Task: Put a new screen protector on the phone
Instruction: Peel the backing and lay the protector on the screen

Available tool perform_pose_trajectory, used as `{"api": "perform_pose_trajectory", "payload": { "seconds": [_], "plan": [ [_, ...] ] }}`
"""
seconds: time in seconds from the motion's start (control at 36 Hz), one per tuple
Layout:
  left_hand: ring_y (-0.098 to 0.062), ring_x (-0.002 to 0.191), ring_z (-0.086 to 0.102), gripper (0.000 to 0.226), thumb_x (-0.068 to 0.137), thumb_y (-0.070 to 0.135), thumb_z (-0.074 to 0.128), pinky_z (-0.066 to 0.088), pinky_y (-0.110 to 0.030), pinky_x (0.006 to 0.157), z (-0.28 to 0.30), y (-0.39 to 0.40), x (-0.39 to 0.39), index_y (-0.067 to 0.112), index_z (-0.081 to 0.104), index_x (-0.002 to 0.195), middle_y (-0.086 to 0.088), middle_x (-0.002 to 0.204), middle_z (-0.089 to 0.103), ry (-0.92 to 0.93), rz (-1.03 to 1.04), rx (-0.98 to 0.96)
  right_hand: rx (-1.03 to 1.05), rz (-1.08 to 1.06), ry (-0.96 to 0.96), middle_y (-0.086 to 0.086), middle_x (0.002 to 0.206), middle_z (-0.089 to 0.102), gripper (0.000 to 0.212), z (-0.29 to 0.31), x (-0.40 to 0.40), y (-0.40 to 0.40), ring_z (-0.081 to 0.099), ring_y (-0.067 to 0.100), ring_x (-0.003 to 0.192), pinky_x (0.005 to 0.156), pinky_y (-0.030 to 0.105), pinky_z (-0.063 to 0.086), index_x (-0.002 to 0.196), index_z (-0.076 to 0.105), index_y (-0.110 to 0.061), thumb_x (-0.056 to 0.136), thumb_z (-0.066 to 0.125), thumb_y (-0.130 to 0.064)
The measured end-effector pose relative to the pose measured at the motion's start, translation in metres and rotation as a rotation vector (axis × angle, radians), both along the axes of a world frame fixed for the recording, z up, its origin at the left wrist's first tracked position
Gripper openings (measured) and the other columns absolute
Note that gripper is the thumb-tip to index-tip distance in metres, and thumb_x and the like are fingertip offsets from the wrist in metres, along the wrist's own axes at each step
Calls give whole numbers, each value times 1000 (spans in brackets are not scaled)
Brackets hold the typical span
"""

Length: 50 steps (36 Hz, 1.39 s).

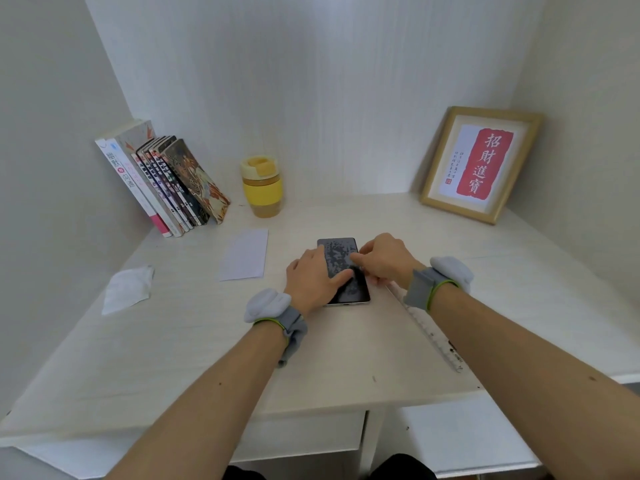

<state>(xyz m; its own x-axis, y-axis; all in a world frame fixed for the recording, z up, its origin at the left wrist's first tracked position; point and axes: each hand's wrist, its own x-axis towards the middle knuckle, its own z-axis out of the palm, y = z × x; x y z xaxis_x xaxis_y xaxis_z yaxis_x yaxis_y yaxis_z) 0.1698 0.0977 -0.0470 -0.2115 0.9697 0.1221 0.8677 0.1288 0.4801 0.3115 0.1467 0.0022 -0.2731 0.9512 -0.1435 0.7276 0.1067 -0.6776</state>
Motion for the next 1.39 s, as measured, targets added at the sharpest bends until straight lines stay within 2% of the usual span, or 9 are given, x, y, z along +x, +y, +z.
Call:
{"api": "perform_pose_trajectory", "payload": {
  "seconds": [0.14,0.28,0.53,0.64,0.83,0.92,1.06,1.19,1.39],
  "plan": [
    [-27,122,47,69,87,61,52,36,-43,105,-3,3,-2,12,42,134,-9,132,50,9,-26,-8,52,-2,-52,12,68,67,28,0,-3,-4,62,24,56,63,32,59,100,73,-6,89,65,-31],
    [-26,129,43,76,86,56,57,35,-43,107,-3,0,0,10,34,142,-7,142,44,-33,-35,57,53,-24,-6,12,72,67,30,-4,-2,-3,69,30,79,80,42,58,102,72,-7,87,69,-32],
    [-25,123,50,68,89,41,63,40,-41,103,6,-2,-1,10,34,142,-7,134,53,-231,29,194,64,-50,42,19,103,69,41,-8,-3,9,70,33,87,82,46,57,121,60,-5,90,66,-31],
    [-20,110,56,60,90,28,64,43,-35,98,18,5,-4,9,37,140,-4,114,62,-371,99,239,78,-9,2,17,123,63,47,-5,-5,19,63,33,107,95,45,51,133,54,-8,93,61,-33],
    [-21,100,61,25,92,23,60,49,-34,91,23,25,-8,14,65,115,-4,100,68,-448,143,263,119,11,-9,12,132,58,41,-7,-12,36,55,30,120,105,42,43,134,56,-12,96,56,-29],
    [-17,95,62,16,92,21,59,49,-28,84,20,31,-8,16,71,102,-2,99,70,-484,162,277,132,-11,24,11,126,63,33,-11,-15,41,60,29,113,101,42,47,124,64,-14,94,59,-27],
    [-16,89,59,14,92,18,58,46,-26,78,20,31,-11,16,69,100,-2,94,67,-617,193,269,121,-144,222,11,105,70,12,-16,-18,47,66,30,97,89,43,55,95,73,-17,89,64,-22],
    [-14,86,58,11,92,16,57,41,-23,73,19,28,-15,19,66,98,1,90,65,-688,206,246,27,-173,354,12,90,70,12,-14,-17,48,61,19,69,54,27,51,92,69,-10,90,65,-21],
    [-14,83,59,5,91,22,60,46,-27,73,21,28,-17,22,65,92,-3,91,69,-687,211,265,76,-171,462,4,78,67,12,-10,-13,44,56,13,61,52,24,47,92,69,-11,91,63,-21]
  ]
}}
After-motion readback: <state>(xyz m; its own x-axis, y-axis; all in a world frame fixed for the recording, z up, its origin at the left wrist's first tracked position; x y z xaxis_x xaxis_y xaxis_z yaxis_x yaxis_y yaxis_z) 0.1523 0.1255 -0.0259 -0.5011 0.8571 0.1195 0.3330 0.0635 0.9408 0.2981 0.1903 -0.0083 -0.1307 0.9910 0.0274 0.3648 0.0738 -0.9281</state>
